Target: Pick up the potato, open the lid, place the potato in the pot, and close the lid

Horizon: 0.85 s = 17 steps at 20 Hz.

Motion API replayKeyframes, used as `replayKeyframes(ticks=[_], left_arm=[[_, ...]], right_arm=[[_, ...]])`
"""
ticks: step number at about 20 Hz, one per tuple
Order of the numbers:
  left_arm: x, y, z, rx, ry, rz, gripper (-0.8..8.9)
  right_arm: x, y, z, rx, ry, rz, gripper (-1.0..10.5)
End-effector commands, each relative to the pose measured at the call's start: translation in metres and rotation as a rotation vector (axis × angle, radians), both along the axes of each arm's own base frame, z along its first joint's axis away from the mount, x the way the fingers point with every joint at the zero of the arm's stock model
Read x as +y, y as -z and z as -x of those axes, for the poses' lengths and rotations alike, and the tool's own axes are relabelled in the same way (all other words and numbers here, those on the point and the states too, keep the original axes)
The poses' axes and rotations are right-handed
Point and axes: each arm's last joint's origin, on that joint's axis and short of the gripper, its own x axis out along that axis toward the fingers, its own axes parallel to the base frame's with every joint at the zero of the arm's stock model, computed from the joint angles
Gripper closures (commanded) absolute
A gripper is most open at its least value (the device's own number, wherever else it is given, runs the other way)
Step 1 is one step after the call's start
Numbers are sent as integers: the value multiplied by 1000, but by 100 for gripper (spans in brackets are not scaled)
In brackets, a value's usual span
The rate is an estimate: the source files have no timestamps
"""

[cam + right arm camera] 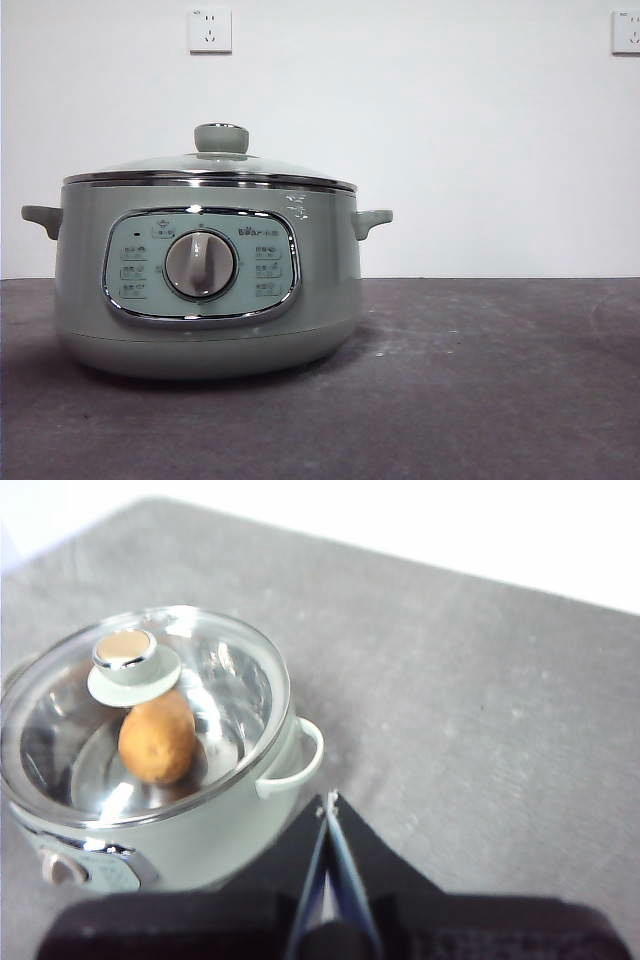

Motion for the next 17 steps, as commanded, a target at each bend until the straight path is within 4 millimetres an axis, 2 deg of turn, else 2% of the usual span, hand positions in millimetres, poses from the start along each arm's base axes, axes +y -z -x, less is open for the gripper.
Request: replayKeyframes(ticks=[1, 3, 5, 17], left_arm=[[8, 23, 13, -18, -15, -6, 822], [14, 38, 23, -46, -15, 11, 822], [18, 42, 29, -72, -15, 27, 821], [19, 52, 31, 32, -14, -33, 816]], right_arm=[[-5, 24, 8, -18, 12, -39, 963], [-8, 40, 12, -23, 13, -47, 962], [-8, 49, 12, 14, 17, -30, 962], [-6, 51, 9, 41, 26, -36, 946]])
